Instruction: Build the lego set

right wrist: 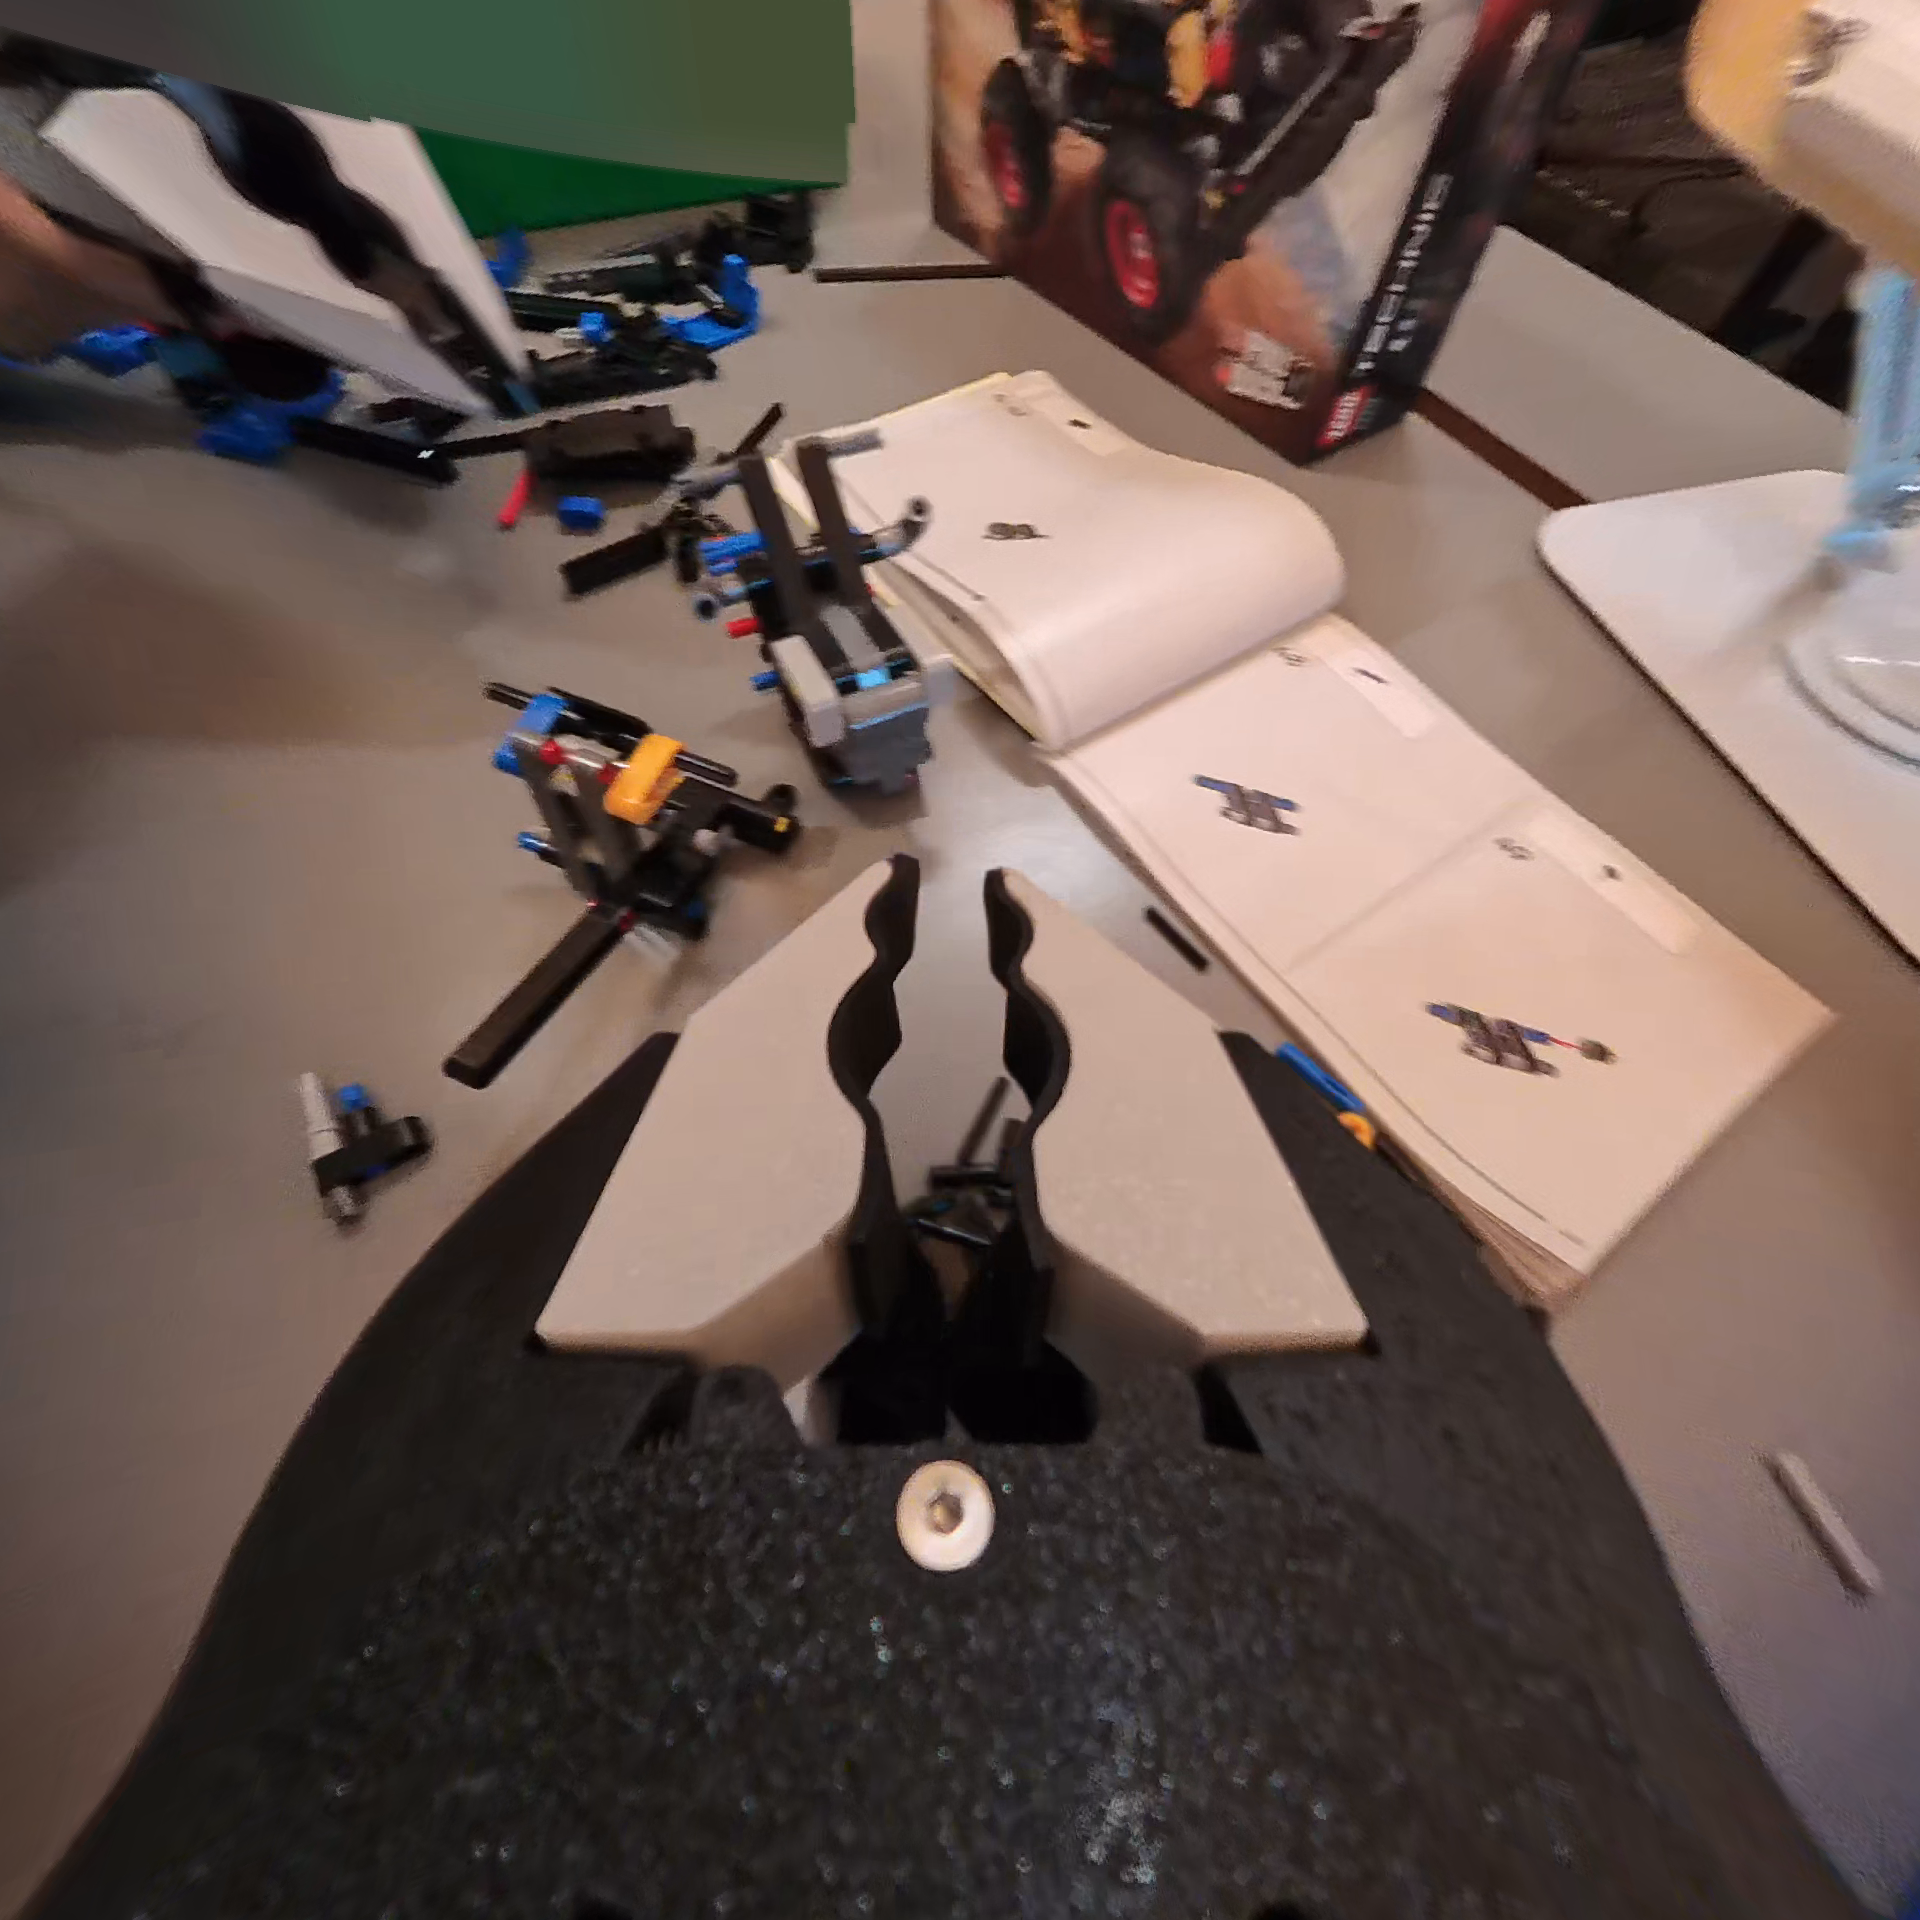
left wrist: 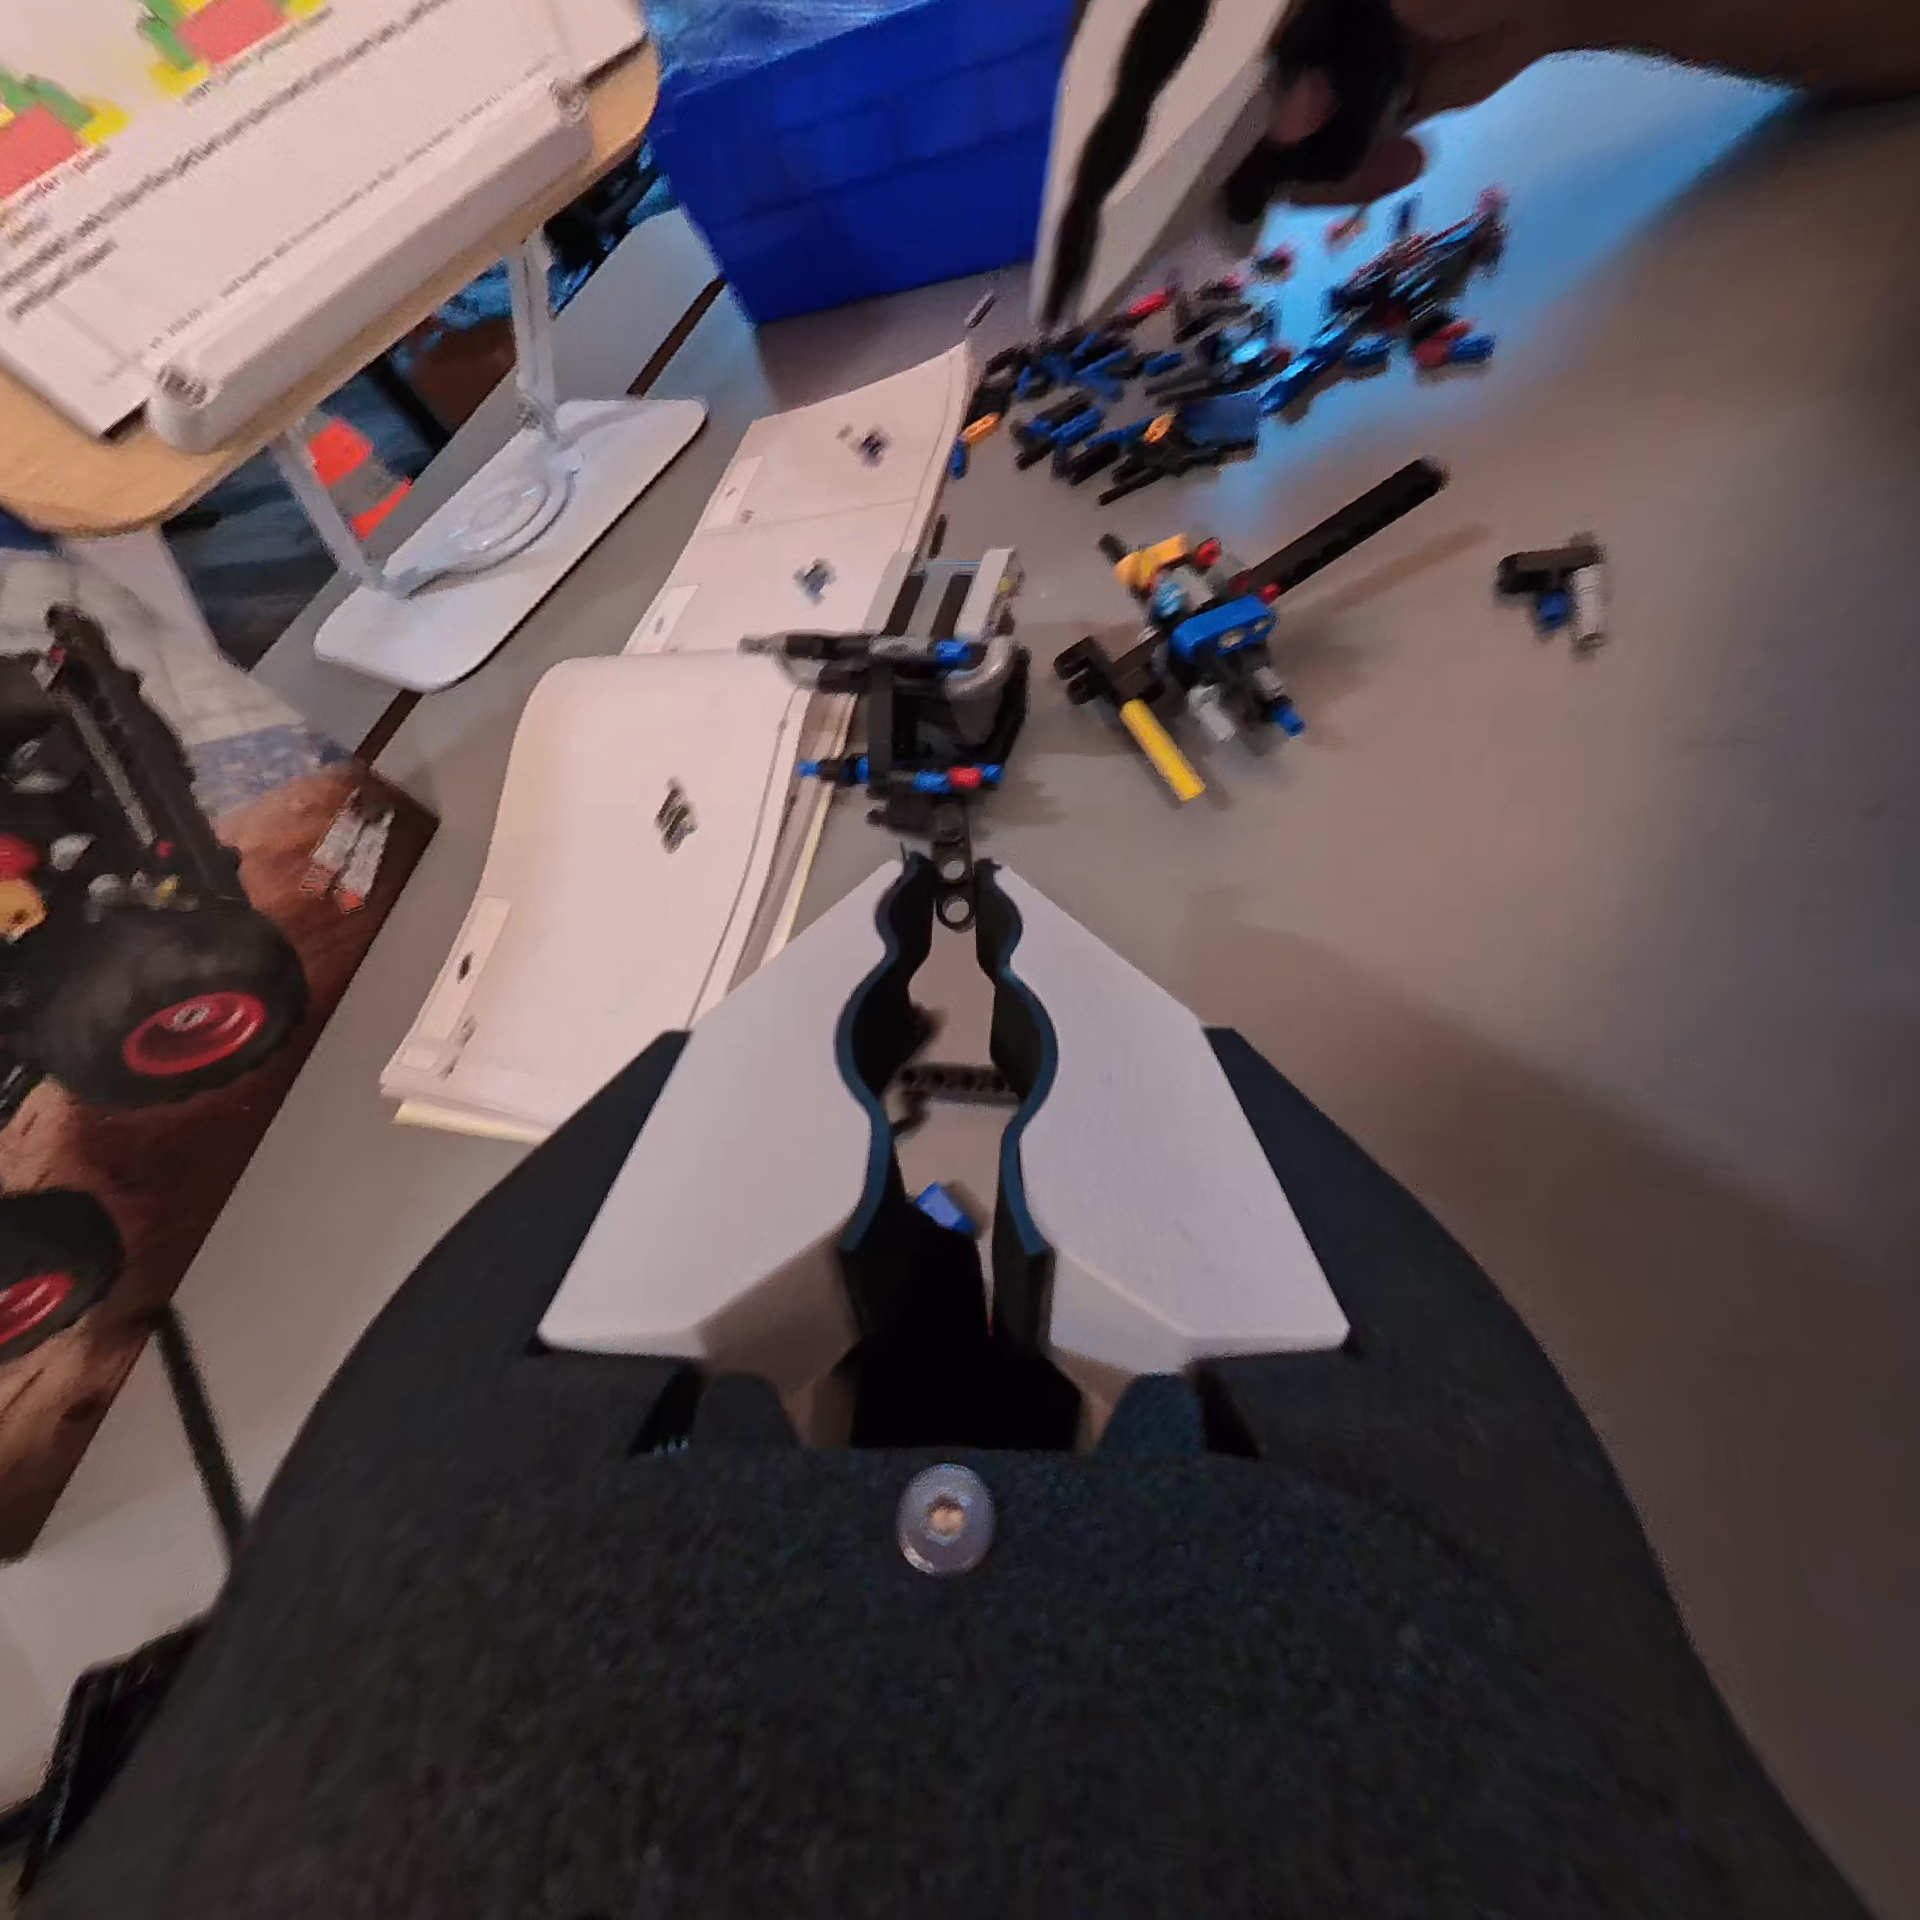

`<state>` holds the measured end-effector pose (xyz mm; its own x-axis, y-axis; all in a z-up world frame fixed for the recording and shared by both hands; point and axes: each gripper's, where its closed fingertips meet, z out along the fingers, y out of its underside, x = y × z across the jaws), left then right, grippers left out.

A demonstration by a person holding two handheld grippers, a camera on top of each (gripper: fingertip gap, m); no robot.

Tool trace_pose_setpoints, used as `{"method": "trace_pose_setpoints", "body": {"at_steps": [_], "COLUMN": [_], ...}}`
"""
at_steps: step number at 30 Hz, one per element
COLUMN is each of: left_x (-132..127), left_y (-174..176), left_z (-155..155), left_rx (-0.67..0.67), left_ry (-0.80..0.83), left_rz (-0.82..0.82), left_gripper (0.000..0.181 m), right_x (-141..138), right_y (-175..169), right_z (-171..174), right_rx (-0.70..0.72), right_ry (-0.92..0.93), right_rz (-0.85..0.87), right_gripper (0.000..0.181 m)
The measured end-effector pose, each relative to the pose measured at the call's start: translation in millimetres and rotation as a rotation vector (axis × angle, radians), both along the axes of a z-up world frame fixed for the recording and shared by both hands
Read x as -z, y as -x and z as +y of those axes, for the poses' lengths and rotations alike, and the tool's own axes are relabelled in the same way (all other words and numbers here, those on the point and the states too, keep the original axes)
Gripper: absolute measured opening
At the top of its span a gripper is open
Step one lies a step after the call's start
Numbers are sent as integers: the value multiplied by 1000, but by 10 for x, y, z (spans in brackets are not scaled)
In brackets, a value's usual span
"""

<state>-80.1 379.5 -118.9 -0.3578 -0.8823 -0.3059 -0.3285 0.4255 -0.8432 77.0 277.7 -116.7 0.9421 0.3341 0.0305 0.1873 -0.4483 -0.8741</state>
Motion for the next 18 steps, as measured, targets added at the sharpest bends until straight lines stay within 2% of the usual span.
{"method": "trace_pose_setpoints", "body": {"at_steps": [3,7,13,18], "left_x": [69,2,-77,-38], "left_y": [-28,-11,2,-20], "left_z": [315,567,563,417], "left_rx": [-164,-301,-322,-275], "left_ry": [-49,34,36,-3], "left_rz": [43,38,8,10], "left_gripper": [6,6,6,6], "right_x": [28,60,26,-38], "right_y": [200,215,160,179], "right_z": [14,23,17,6], "right_rx": [-54,-49,-28,-33], "right_ry": [10,8,-7,-27], "right_rz": [20,-18,-2,-1], "right_gripper": [13,13,12,13]}}
